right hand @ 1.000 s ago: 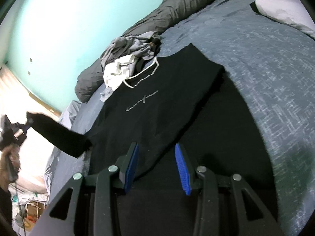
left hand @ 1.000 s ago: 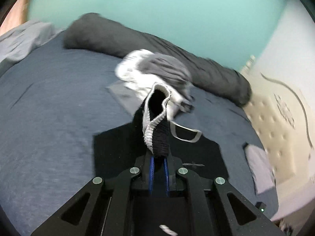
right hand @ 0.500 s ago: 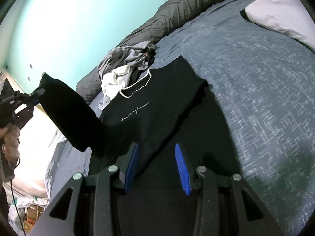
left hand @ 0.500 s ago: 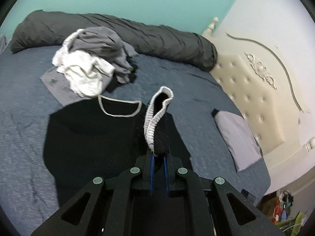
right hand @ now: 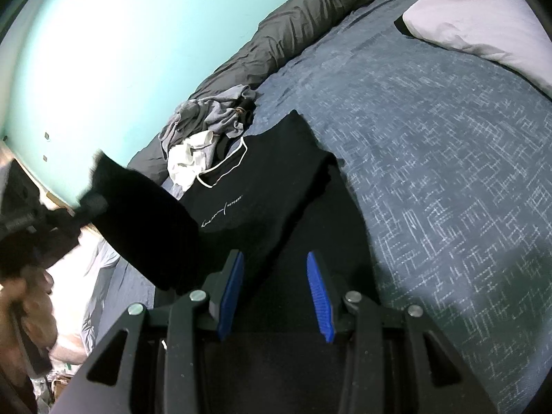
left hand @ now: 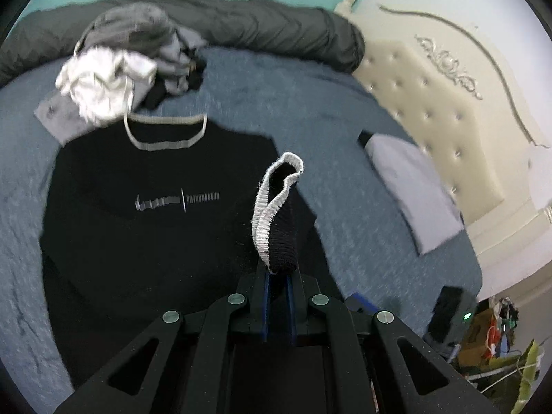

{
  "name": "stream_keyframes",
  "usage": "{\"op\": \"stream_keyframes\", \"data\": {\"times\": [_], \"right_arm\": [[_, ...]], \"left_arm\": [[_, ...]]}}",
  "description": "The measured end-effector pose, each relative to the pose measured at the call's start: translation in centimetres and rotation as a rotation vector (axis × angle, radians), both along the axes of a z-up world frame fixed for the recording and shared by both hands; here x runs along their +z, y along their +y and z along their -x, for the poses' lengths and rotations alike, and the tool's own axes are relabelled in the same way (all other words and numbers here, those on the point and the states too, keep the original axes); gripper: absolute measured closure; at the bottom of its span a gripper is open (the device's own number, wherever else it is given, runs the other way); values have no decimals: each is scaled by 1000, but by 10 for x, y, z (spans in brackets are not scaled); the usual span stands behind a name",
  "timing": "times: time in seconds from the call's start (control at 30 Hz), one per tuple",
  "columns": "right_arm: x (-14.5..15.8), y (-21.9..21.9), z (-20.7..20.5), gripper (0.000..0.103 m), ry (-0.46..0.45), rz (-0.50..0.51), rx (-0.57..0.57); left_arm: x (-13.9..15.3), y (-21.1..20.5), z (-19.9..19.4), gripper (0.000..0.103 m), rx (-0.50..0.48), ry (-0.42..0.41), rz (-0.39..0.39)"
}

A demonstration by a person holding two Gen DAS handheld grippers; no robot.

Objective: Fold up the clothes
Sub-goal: 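Fold the sleeve across the sweatshirt body with the left tool and release, then grasp the laid white cuff with the right tool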

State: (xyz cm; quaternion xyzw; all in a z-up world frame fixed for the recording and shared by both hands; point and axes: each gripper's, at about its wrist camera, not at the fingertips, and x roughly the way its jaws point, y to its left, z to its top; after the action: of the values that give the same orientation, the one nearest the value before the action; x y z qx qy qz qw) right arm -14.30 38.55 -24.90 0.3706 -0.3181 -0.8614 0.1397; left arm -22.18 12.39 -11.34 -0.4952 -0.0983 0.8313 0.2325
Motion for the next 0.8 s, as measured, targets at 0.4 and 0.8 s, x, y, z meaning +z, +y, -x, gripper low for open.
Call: {"op": "stream_keyframes", "data": {"times": [0.4, 0.8], "right_arm": [[-10, -7, 9, 63, -41, 3, 13], [-38, -29, 31, 50, -178, -79, 69]], "left_arm": [[-19, -55, -11, 46, 40, -35, -30], [-95, -174, -36, 45, 227, -138, 10]]}}
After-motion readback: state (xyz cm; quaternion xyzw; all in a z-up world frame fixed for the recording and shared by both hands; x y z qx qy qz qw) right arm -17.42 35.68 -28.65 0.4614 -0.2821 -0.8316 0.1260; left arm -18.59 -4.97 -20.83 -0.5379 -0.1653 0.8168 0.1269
